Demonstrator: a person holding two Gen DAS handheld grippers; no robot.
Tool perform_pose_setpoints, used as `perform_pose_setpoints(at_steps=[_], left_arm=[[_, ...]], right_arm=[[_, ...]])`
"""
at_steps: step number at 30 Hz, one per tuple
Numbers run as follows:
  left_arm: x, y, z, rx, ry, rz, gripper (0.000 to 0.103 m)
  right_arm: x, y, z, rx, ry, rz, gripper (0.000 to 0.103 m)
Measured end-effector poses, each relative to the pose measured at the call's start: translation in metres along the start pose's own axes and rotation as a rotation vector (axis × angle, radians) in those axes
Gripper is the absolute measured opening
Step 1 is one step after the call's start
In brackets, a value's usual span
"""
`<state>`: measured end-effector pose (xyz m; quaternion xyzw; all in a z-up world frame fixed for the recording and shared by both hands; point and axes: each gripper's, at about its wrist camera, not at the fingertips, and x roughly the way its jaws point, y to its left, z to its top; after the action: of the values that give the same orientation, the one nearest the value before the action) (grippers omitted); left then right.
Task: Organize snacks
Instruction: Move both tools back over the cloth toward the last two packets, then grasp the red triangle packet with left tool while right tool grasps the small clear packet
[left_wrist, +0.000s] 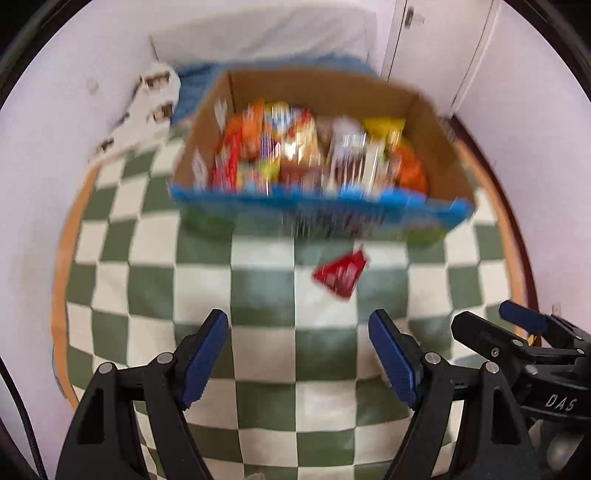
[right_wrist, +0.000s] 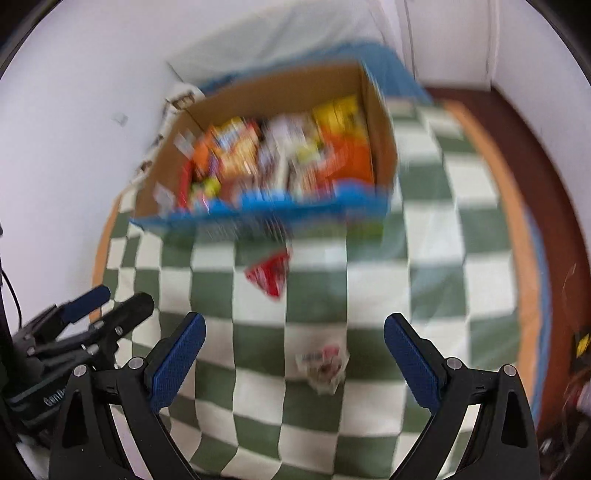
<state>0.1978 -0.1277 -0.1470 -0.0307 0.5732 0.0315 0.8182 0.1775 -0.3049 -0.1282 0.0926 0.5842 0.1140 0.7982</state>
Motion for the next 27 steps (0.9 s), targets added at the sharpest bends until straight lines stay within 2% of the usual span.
perform_pose_setpoints(at_steps=[5,8,14,19,21,24,27], left_arm=[[0.053,-0.004,-0.018,0.023,0.098,0.047,0.077],[0.072,-0.005,-0.024,0.040,0.131,0.063,0.077],[0.094,-0.005,-0.023,0.085,0.149,0.124,0.078],[0.101,-0.011,-0.014,0.150,0.130,0.168,0.077],[0.102,-0.017,-0.010,0.179,0.112,0.161,0.078],[0.106,-0.031,-0.003,0.252,0.080,0.192,0.078],[0.111,-0.049,0.003,0.348,0.049,0.222,0.078]], right_arm=[[0.061,-0.031,-0.027,0.135,0.133,0.051,0.099],[0.088,-0.043,-0.039,0.187,0.171,0.053,0.099],[0.129,-0.050,-0.055,0.270,0.237,0.086,0.099],[0.149,-0.046,-0.063,0.278,0.256,0.050,0.098],[0.154,-0.045,-0.066,0.283,0.255,0.032,0.083],[0.157,-0.044,-0.069,0.264,0.237,-0.021,0.065],[0.152,-0.046,-0.070,0.251,0.210,-0.031,0.065]])
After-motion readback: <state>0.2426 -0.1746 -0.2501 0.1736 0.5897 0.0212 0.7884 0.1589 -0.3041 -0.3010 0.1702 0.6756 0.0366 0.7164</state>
